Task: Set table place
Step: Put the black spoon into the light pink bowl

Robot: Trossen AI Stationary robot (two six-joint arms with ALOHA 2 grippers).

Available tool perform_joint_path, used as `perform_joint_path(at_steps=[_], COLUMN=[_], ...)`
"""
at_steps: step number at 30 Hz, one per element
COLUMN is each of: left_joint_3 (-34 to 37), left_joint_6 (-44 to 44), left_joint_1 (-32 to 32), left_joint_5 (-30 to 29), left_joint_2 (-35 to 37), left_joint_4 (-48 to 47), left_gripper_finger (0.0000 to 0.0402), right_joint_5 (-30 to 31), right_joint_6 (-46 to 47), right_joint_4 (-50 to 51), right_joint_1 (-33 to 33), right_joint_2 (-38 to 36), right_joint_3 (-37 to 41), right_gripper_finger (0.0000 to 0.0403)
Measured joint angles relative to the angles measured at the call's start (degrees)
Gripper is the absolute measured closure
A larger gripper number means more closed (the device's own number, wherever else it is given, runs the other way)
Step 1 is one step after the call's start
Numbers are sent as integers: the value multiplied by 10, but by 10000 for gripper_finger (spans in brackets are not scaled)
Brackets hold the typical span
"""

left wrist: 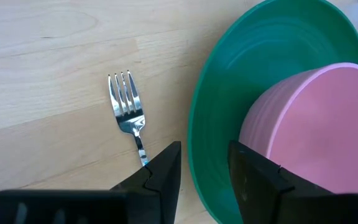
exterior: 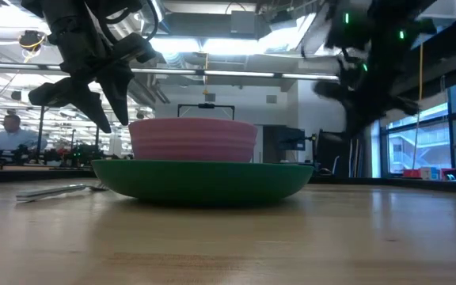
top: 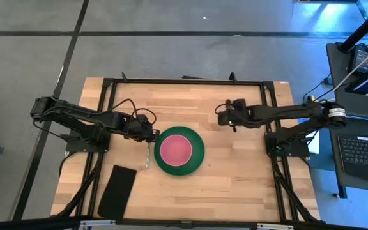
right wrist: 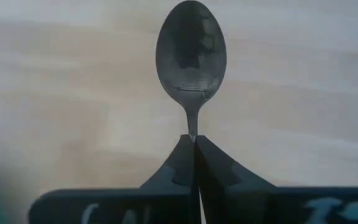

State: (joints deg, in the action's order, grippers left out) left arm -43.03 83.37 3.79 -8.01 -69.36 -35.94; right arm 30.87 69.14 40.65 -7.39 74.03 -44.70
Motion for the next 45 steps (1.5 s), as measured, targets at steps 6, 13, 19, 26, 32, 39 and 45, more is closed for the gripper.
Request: perform_joint_path(at_steps=[6, 13, 19, 26, 32, 39, 45], left_joint_3=[0, 0, 0, -1, -2, -2, -2], left_joint_6=[0, 0, -21, -54, -138, -186, -209], left_joint_1=[0, 0, 0, 0, -12, -30, -37], left_joint_5=[0, -7, -9, -94, -157, -171, -171], left_joint_2=[0, 0, 1, 75, 192, 270, 275], left_joint_4=[0, 0, 0, 10, 9, 9, 8], left_gripper_finger=[278, 278, 278, 278, 278, 278, 278], right_joint_5=[-122, -256, -325, -383, -405, -451, -460], right_joint_6=[-135, -191, -202, -217, -217, -201, -198], right_joint_4=[-107, -125, -118, -48, -38, -38, -32], right_joint_1=[28, 56, 76, 102, 118, 118, 117], right_joint_2=[-18, 11, 68, 159, 230, 319, 378], right_joint_3=[-71, -186, -275, -342, -362, -399, -426], right_gripper_finger=[397, 397, 397, 397, 397, 397, 397])
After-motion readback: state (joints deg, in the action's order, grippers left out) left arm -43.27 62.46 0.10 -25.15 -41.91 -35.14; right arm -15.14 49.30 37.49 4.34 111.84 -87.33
